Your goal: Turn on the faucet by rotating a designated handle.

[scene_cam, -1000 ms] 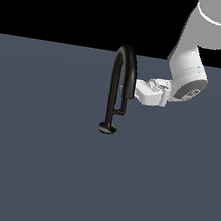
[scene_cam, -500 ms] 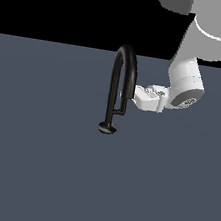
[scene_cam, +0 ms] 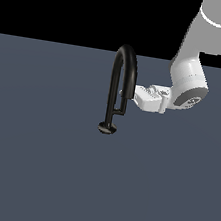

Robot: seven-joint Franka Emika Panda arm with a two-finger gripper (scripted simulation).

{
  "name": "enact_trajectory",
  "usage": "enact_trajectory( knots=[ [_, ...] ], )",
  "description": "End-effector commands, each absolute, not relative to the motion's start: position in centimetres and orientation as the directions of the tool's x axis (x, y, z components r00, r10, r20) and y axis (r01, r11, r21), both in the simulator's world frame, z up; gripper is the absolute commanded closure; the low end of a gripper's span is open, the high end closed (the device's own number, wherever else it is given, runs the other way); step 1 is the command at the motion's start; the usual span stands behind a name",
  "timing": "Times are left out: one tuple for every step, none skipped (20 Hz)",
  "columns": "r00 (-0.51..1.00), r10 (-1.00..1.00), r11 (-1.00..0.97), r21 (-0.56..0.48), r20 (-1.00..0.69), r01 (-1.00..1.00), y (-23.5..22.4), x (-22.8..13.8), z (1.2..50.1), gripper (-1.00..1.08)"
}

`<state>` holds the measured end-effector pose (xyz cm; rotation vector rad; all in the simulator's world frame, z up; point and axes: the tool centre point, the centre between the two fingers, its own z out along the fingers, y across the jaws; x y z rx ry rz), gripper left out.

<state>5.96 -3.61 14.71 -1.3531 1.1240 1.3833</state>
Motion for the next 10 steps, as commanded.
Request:
enact_trajectory(
  knots=[
    [-0.027, -0.006, -0.210, 0.027, -1.000, -0.977, -3.7, 5.4, 14.9, 1.08],
    [-0.027, -0.006, -0.210, 0.027, -1.000, -0.977, -3.8, 5.2, 15.0, 1.08],
    [-0.027, -0.006, -0.210, 0.027, -1.000, -0.977, -3.8, 5.0, 15.0, 1.08],
    [-0.027, -0.006, -0.210, 0.027, -1.000, -0.977, -3.8, 4.8, 15.1, 1.08],
    [-0.027, -0.006, -0.210, 0.027, -1.000, -0.977, -3.9, 4.6, 15.2, 1.08],
    [-0.027, -0.006, -0.210, 0.027, -1.000, -0.977, -3.9, 4.4, 15.3, 1.08],
    [-0.027, -0.006, -0.210, 0.027, -1.000, -0.977, -4.0, 4.2, 15.4, 1.08],
    [-0.027, -0.006, -0.210, 0.027, -1.000, -0.977, -4.0, 4.0, 15.4, 1.08],
    [-0.026, -0.006, -0.210, 0.027, -1.000, -0.977, -4.1, 3.7, 15.5, 1.08],
    [-0.026, -0.006, -0.210, 0.027, -1.000, -0.977, -4.1, 3.5, 15.6, 1.08]
  ],
)
